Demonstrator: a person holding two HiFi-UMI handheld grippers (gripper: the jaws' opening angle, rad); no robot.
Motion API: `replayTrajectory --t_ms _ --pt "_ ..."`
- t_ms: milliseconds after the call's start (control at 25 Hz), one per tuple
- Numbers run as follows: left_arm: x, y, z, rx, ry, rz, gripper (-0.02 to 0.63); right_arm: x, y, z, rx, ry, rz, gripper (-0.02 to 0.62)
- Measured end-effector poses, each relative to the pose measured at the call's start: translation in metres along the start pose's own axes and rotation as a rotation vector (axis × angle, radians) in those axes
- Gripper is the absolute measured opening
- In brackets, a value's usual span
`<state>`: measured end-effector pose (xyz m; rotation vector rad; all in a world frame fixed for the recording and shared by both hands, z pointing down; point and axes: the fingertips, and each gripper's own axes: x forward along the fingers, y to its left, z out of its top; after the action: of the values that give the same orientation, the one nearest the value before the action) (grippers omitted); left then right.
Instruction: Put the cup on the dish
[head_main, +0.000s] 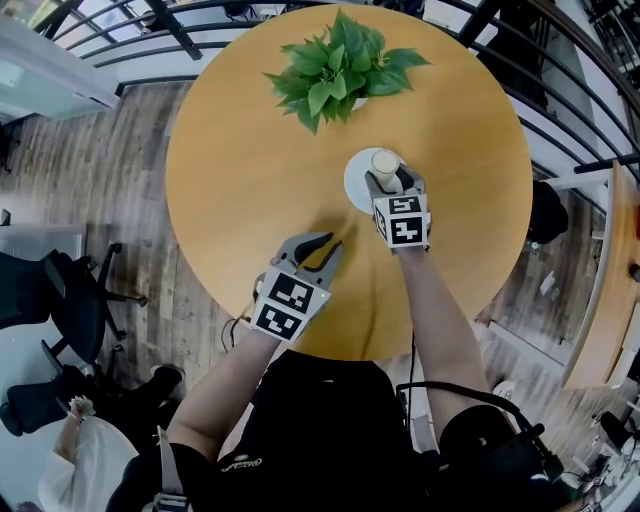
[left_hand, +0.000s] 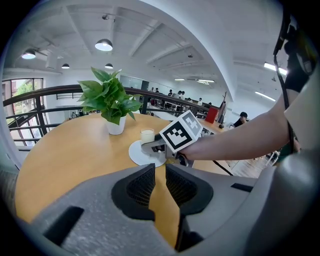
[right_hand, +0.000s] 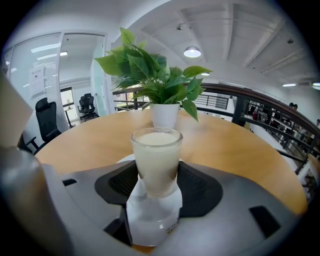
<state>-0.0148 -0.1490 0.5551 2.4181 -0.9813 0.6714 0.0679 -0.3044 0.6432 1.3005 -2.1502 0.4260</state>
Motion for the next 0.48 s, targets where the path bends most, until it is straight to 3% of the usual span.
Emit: replayTrajectory --t_ms 480 --pt "0.0031 -0.0016 0.002 0.002 -0.005 -0.005 0.069 -0.0008 0.0024 -0.0066 -0.001 0.027 -0.004 0.244"
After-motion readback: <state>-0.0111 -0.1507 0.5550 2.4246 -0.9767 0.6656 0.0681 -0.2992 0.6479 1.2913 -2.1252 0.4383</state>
